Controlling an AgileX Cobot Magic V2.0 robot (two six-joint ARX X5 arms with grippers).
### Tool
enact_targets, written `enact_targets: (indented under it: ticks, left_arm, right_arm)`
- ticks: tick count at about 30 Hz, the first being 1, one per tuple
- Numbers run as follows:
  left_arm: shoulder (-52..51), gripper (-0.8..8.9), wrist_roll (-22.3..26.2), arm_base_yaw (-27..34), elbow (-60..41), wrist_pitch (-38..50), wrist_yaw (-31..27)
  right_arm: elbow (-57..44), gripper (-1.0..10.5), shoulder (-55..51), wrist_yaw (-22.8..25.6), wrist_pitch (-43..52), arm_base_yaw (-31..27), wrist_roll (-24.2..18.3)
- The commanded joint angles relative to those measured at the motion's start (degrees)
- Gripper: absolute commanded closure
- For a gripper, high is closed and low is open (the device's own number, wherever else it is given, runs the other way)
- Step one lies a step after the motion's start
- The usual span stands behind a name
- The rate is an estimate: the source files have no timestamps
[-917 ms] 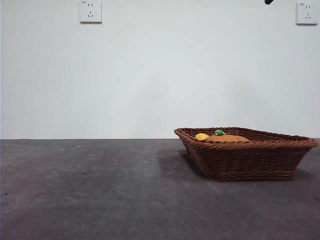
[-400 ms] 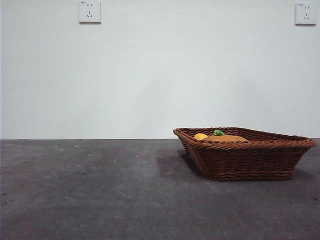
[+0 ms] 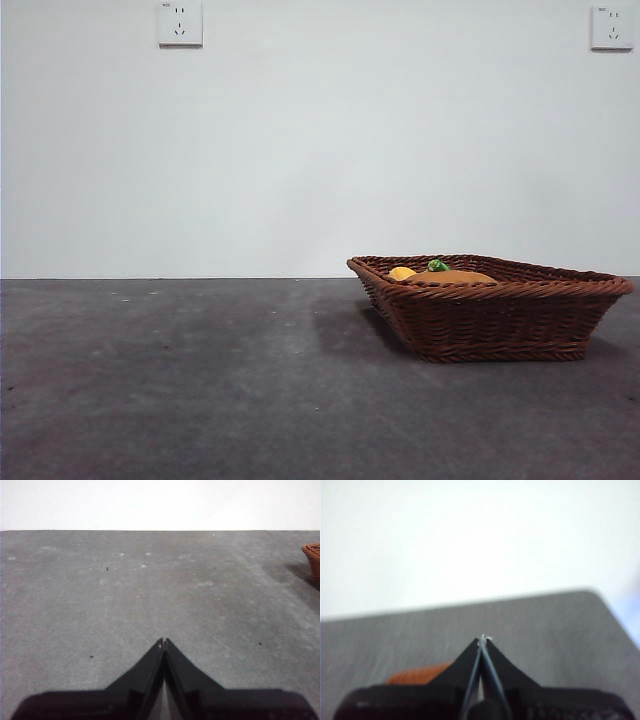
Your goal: Help me put the vegetables on the table into the basket
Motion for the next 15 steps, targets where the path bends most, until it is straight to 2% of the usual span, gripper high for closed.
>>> enact_targets:
  ticks: [1, 8, 11, 15]
  left_arm:
    - [0.0, 8.16, -0.2, 0.2, -0.7, 0.3, -0.2]
    - [0.0, 8.16, -0.2, 0.2, -0.7, 0.3, -0.2]
    - [0.0, 8.16, -0.2, 0.2, -0.7, 0.3, -0.2]
    - [0.0, 8.16, -0.2, 0.2, -0.7, 0.3, -0.2]
  right_arm:
    - [-14.2, 9.5, -9.1, 0.1, 13.1, -2.2, -1.9]
    - [-51.0, 9.5, -29.7, 5.2, 38.4, -6.3, -5.3]
    - [-64.7, 9.5, -39.0, 4.2, 43.1, -6.8, -5.6]
    - [-76.7, 9.5, -49.9, 4.2, 43.1, -7.0, -5.4]
